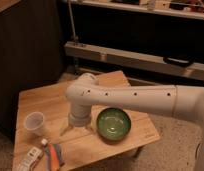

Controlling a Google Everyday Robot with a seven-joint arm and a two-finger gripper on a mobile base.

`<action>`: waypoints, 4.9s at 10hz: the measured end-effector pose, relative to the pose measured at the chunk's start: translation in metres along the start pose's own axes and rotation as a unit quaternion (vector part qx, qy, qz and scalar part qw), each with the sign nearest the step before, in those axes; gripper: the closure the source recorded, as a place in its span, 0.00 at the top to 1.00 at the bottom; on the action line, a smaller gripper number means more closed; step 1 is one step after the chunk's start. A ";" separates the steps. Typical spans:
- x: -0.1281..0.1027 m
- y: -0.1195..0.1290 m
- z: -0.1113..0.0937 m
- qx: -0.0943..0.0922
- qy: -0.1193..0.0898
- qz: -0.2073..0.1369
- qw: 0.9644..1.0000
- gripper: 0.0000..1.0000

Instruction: Stand the bottle upright

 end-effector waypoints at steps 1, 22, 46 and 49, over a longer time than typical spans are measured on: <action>0.007 -0.004 -0.003 0.018 -0.002 0.013 1.000 0.80; 0.006 -0.048 -0.008 0.073 0.088 0.336 0.935 0.80; 0.056 -0.102 0.123 0.049 -0.205 0.269 0.940 0.51; 0.058 -0.112 0.132 0.045 -0.217 0.253 0.942 0.57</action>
